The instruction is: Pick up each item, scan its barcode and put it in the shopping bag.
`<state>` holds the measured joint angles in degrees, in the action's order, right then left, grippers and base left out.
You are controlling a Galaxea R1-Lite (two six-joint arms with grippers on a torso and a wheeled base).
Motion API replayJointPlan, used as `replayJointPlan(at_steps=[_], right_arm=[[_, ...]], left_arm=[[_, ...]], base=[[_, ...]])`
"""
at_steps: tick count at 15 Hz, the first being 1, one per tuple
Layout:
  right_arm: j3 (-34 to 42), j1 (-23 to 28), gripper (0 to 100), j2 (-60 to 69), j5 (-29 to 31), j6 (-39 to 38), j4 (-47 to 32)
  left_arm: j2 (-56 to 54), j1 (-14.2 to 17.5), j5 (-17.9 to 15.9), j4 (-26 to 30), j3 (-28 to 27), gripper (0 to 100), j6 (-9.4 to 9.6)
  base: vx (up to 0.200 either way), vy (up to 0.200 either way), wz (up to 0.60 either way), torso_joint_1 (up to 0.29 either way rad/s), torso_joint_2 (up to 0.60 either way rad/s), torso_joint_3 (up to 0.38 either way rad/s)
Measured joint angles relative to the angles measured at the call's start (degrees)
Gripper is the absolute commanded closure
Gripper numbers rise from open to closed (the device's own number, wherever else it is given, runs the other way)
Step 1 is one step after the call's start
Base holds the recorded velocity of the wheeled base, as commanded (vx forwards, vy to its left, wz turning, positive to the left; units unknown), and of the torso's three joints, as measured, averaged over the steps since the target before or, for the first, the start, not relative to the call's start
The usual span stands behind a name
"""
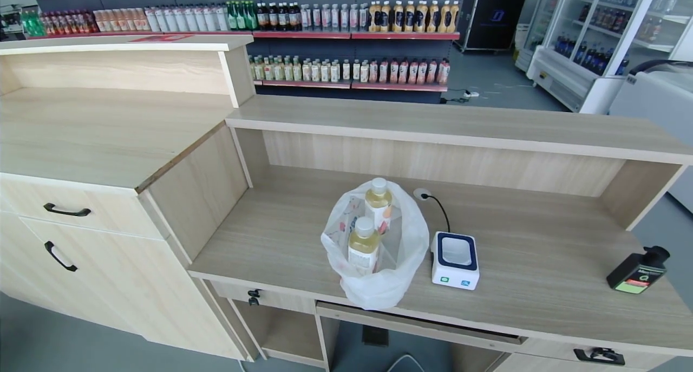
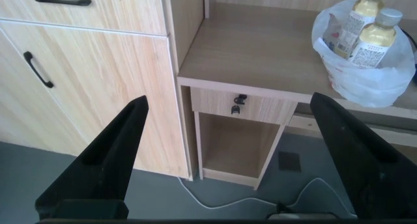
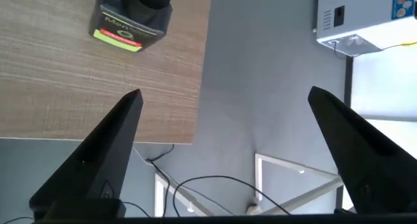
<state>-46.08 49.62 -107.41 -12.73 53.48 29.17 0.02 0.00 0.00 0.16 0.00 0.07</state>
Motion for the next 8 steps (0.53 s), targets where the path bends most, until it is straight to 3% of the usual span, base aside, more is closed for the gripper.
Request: replayJointPlan(at_steps=[4, 8], right_arm=[[-2.3, 2.6, 0, -4.7, -1.0, 0.3, 0.2], [-7.4, 1.7, 0, -9.5, -7.1, -0.7, 0.4]], left_arm=[[0.0, 0.0, 0.0, 0.0, 0.0, 0, 0.02], [0.0, 0.0, 0.0, 0.0, 0.0, 0, 0.02]], base=[[0.0, 0.0, 0.0, 0.0, 0.0, 0.0], [0.0, 0.0, 0.0, 0.0, 0.0, 0.0]])
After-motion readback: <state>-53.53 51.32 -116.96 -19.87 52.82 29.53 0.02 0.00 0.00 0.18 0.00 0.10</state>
